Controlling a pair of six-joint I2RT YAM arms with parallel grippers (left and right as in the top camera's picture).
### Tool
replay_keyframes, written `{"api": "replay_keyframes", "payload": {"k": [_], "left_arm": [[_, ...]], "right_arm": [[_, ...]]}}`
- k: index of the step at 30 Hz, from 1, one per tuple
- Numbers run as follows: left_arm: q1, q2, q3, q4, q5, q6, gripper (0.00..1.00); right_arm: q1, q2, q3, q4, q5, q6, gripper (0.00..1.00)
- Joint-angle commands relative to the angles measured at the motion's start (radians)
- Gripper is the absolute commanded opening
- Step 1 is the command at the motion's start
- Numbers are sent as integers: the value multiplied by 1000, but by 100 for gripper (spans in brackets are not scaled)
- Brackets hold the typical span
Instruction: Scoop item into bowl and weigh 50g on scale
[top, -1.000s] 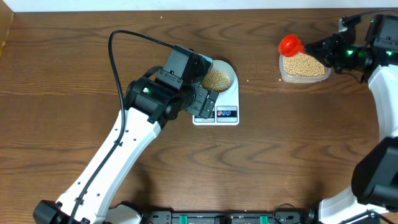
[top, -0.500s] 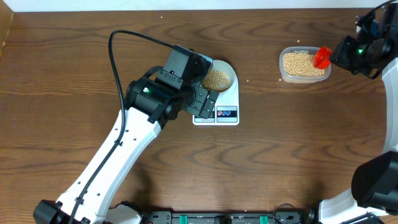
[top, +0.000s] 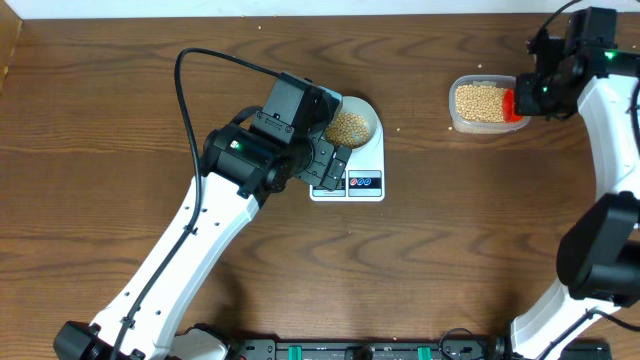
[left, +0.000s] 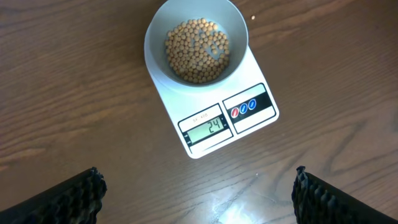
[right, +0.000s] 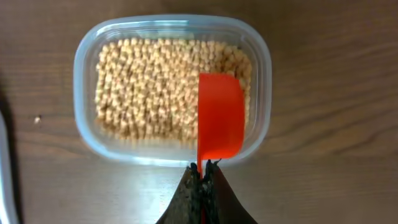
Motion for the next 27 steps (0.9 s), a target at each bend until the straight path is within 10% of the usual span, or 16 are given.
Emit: {"api": "replay_keyframes", "payload": {"k": [1, 27], "left_arm": [[2, 7, -10, -3, 2, 11, 98], [2, 7, -10, -3, 2, 10, 98]], "right_arm": [[-7, 26, 18, 29, 7, 8, 1], [-190, 105, 18, 56, -547, 216, 1]]}}
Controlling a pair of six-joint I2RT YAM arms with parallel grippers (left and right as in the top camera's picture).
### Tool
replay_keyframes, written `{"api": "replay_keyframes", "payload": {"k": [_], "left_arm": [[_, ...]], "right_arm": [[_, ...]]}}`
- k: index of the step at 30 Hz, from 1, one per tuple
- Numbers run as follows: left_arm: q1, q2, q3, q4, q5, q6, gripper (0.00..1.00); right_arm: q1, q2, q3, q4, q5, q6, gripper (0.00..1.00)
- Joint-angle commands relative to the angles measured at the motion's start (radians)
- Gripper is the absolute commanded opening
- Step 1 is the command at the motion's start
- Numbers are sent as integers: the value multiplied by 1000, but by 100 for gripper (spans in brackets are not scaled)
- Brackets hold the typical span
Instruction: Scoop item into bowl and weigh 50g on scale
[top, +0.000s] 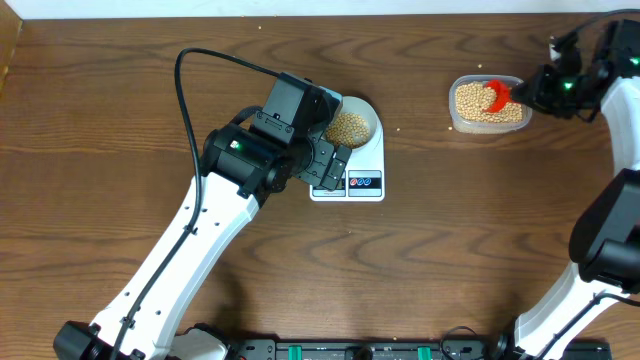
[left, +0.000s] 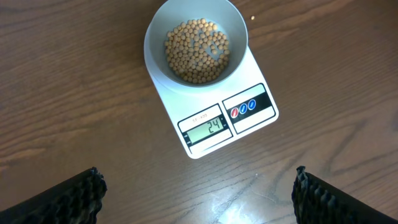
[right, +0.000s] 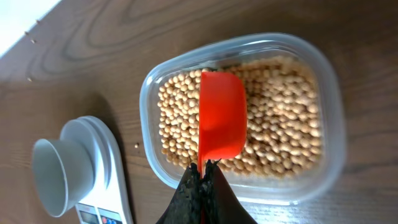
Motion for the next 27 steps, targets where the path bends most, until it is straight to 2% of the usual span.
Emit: {"api": "replay_keyframes", "payload": {"k": [1, 9, 14, 27], "left_arm": [[2, 7, -10, -3, 2, 10, 98], [2, 7, -10, -3, 2, 10, 98], [2, 7, -10, -3, 2, 10, 98], [2, 7, -10, -3, 2, 10, 98]], "right_arm": [[-50, 9, 11, -10, -84, 19, 1], [-164, 9, 11, -66, -303, -97, 1], [-184, 9, 11, -111, -357, -153, 1], [-195, 9, 11, -112, -510, -156, 1]]}}
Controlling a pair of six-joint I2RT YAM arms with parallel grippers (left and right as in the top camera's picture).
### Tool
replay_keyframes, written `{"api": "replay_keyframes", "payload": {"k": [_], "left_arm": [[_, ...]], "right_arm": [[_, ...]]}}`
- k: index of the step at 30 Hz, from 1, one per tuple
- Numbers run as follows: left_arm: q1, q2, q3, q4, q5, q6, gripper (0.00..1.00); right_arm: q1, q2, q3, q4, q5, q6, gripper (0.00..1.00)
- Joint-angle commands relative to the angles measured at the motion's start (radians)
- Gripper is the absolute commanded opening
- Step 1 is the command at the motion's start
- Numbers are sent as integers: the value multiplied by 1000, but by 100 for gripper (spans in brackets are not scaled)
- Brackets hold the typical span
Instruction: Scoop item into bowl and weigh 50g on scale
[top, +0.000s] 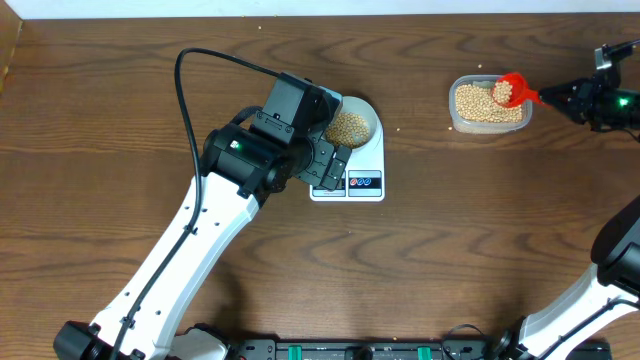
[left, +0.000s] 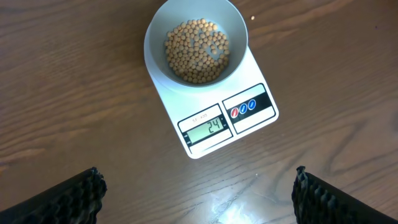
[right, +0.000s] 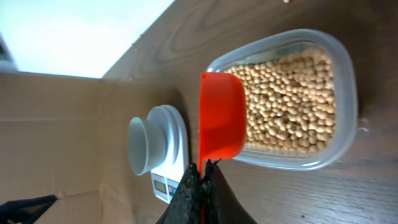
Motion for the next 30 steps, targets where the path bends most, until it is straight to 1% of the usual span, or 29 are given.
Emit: {"api": "replay_keyframes", "payload": {"k": [1, 5, 10, 14, 19, 24, 30], "left_arm": [[2, 7, -10, -3, 2, 10, 98], [2, 7, -10, -3, 2, 10, 98], [2, 7, -10, -3, 2, 10, 98], [2, 7, -10, -3, 2, 10, 98], [2, 7, -10, -3, 2, 10, 98], [2, 7, -10, -3, 2, 10, 98], [2, 7, -10, -3, 2, 10, 98]], "right_arm": [[-3, 9, 11, 0, -95, -21, 1], [10, 9, 11, 1, -113, -21, 1], [77, 9, 11, 28, -112, -17, 1], [152, 9, 11, 82, -111, 21, 1], [234, 9, 11, 91, -112, 30, 1], [334, 9, 11, 137, -111, 68, 1], [434, 9, 11, 195, -98, 69, 1]]}}
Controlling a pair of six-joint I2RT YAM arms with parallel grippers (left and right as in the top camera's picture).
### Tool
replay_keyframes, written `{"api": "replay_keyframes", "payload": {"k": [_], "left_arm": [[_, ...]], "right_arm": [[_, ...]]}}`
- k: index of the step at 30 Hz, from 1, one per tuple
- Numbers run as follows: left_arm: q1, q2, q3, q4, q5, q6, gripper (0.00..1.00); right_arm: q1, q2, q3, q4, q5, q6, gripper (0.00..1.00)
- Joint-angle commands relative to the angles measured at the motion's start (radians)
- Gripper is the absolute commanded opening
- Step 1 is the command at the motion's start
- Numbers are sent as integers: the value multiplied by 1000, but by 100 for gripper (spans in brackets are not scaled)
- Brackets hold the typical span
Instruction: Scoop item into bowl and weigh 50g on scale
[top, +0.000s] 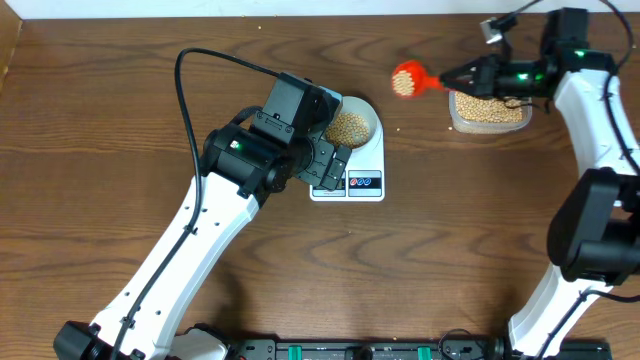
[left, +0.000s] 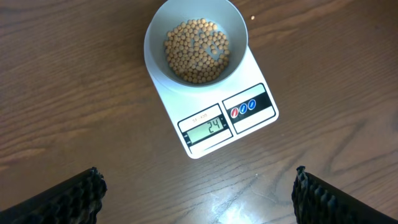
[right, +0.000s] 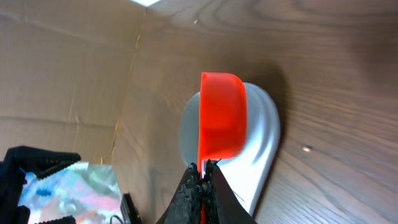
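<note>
A white bowl (left: 196, 43) part full of soybeans stands on the white scale (left: 214, 121), whose display reads 24. My right gripper (right: 203, 168) is shut on the handle of an orange scoop (top: 406, 80). The scoop holds beans and hangs above the table between the bowl (top: 352, 125) and the clear tub of soybeans (top: 487, 107). In the right wrist view the scoop (right: 221, 118) lines up in front of the bowl. My left gripper (left: 199, 193) hovers open above the table, near the scale's front edge, with nothing between its fingers (left: 74, 196).
A stray bean (top: 393, 127) lies on the wood right of the scale. Brown cardboard (right: 68, 74) stands at the table's left edge.
My right gripper has carried the loaded scoop from over the tub to the left, now between tub and bowl. The left arm and the scale reading of 24 are unchanged.
The scoop lay over the tub's right end with my right gripper shut on it. Then it was tilted among the beans, then held above the tub full of beans. Now it hangs left of the tub. The scale has read 24 throughout.
</note>
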Motion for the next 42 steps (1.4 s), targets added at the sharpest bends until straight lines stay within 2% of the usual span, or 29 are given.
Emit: {"api": "replay_keyframes", "payload": {"k": [1, 7, 14, 22, 25, 29, 34, 42], "left_arm": [[2, 7, -10, -3, 2, 10, 98], [2, 7, -10, -3, 2, 10, 98], [2, 7, -10, -3, 2, 10, 98], [2, 7, -10, -3, 2, 10, 98], [2, 7, -10, -3, 2, 10, 98], [2, 7, -10, -3, 2, 10, 98], [2, 7, -10, -3, 2, 10, 98], [2, 7, -10, -3, 2, 10, 98]], "right_arm": [[47, 9, 11, 21, -8, 11, 1], [108, 9, 11, 61, 94, 9, 1], [206, 9, 11, 74, 245, -89, 1], [292, 9, 11, 67, 291, -272, 1], [315, 9, 11, 37, 367, -348, 1], [340, 9, 11, -18, 393, -581, 1], [352, 9, 11, -19, 394, -757, 1], [351, 9, 11, -3, 393, -788, 1]]}}
